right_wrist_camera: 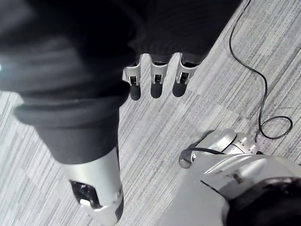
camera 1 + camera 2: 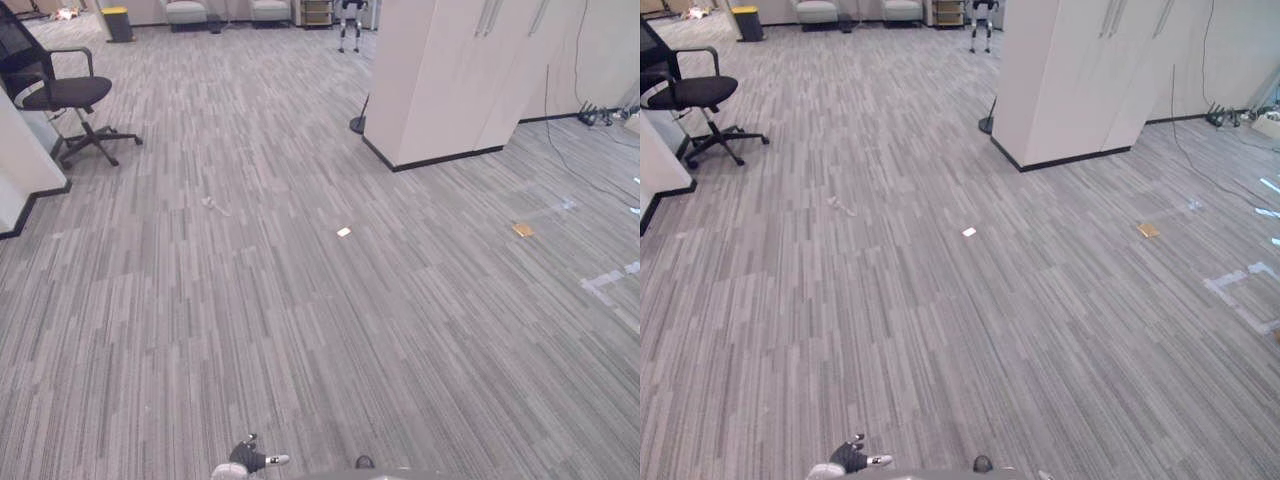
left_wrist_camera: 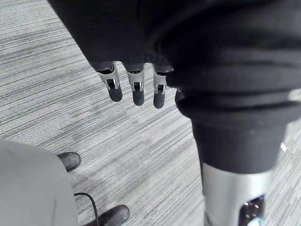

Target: Organize washtable

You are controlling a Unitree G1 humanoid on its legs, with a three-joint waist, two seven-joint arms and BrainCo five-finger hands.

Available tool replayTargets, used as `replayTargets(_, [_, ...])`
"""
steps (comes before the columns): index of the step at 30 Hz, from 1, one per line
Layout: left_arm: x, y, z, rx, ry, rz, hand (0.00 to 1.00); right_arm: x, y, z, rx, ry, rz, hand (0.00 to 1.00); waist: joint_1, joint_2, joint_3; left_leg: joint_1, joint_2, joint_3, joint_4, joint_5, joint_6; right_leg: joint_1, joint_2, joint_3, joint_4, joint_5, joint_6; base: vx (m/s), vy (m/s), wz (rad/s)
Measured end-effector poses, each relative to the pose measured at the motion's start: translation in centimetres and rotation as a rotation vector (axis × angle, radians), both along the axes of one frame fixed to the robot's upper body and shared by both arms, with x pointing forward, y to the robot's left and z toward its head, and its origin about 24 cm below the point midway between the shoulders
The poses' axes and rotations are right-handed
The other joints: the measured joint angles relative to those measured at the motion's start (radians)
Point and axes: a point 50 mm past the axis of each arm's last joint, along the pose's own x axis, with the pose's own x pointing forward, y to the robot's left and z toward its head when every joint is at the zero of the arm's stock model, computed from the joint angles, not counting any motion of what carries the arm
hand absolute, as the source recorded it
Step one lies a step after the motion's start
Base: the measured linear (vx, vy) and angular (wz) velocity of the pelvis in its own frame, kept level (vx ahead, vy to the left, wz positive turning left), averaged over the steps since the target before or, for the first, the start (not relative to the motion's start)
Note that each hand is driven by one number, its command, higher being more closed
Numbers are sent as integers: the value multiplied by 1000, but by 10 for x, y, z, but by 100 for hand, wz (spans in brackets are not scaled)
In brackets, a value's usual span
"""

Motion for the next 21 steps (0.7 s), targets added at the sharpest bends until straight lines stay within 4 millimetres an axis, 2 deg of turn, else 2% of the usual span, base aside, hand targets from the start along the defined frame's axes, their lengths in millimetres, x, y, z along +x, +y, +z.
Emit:
replayTargets(8, [1,-1,0,-6,-5,-3,0,7,4,0,31,-36,-68,0,-7,-2,9,-2,12,52,-27,0,0,-49,26,44,33,-7,-5,29,-1,-21])
replayTargets(11, [2,-3,0,-5,-6,-28,0,8,6,-1,39,-39,-76,0,-12,-2,14,-3,9,32,-27,0,-2,-74,28,23,106,-59,-7,31,-9,20])
replayTargets(13, [3,-2,1,-3,-9,-19,0,5,6,-1,40,-34,-75,0,-17,-4,18,4,13,29,-16,-16,-27,-91,32,19,172,-103,-13,55,-21,17])
replayTargets(15, [-3,6,1,3,-9,45,0,6,10,-1,50,-36,-59,0,-8,-17,26,-13,38,50,120,-89,-133,-86,51,29,245,-169,-43,88,-56,-5])
replayTargets(16, [-1,15,3,10,-34,121,0,5,15,-2,61,-37,-65,0,0,-41,28,-88,52,68,332,-97,-144,-66,46,35,260,-182,-55,82,-73,-6])
replayTargets(17, [1,17,4,6,-55,165,0,4,16,-2,63,-41,-69,0,2,-45,30,-149,70,79,465,-94,-144,-58,47,32,263,-185,-58,59,-116,-1])
replayTargets(18, [7,11,6,-27,-98,249,0,9,13,0,55,-76,-69,0,11,-13,55,-276,130,79,764,-45,-88,-36,78,18,285,-208,-73,28,-97,-2])
replayTargets(19, [8,8,6,-46,-110,283,0,10,11,1,45,-86,-67,0,22,-3,64,-306,148,78,843,-5,-83,-19,89,19,294,-223,-85,116,-111,-11])
replayTargets(20, [11,9,8,-48,-130,300,0,8,9,2,37,-88,-63,0,36,-6,75,-352,168,78,956,58,-98,6,94,28,303,-240,-102,124,-58,-10])
replayTargets(21, [12,9,9,-49,-140,301,0,9,9,2,36,-89,-56,0,35,-3,75,-372,178,82,987,44,-88,18,93,29,302,-247,-107,167,-83,-2])
